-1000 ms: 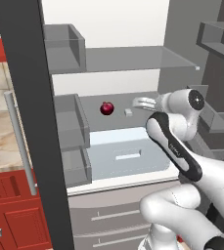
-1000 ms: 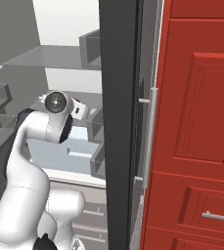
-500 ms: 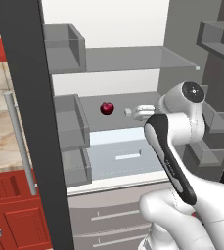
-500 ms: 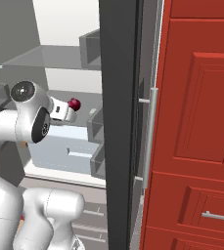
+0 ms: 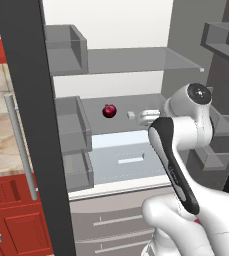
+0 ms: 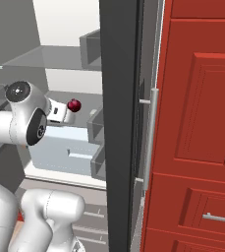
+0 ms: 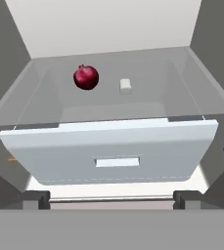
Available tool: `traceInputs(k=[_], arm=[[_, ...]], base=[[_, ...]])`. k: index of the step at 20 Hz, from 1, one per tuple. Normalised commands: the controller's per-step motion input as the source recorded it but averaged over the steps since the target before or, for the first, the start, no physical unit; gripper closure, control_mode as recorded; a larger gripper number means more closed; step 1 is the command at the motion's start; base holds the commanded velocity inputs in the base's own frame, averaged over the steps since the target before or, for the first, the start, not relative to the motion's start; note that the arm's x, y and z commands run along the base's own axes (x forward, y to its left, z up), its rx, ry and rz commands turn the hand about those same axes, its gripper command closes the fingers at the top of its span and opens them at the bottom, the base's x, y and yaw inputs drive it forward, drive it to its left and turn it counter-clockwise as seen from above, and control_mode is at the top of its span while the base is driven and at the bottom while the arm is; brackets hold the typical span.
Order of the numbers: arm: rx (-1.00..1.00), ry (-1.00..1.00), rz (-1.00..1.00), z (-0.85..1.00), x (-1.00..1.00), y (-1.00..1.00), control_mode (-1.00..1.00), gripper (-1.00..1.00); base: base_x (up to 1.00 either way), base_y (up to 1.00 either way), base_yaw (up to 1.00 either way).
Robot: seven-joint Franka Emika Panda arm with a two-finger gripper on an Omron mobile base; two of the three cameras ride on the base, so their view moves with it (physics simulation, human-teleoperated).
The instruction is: Move the marshmallow and pomegranate from the top shelf to the second highest shelf to make space. Then, place the pitcher from the counter on the cleared top shelf.
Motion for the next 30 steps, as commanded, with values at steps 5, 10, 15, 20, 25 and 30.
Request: traceInputs(k=[5,10,15,20,25,30], arm=[[0.00,0.00,0.00,0.00,0.00,0.00,-1.00,-1.00],[0.00,0.00,0.00,0.00,-0.15,0.00,-1.00,-1.00],[0.00,0.00,0.00,0.00,-0.14,0.00,1.00,-1.00],[0.00,0.00,0.00,0.00,0.00,0.00,1.00,-1.00],[0.00,0.00,0.00,0.00,0.00,0.00,1.00,-1.00],[0.00,0.00,0.00,0.00,0.00,0.00,1.00,-1.00]], base=[[0.00,0.00,0.00],[0.00,0.00,0.00],[-0.13,0.00,0.01],[-0.76,0.00,0.08],[-1.00,0.00,0.15],[-0.81,0.05,0.30]])
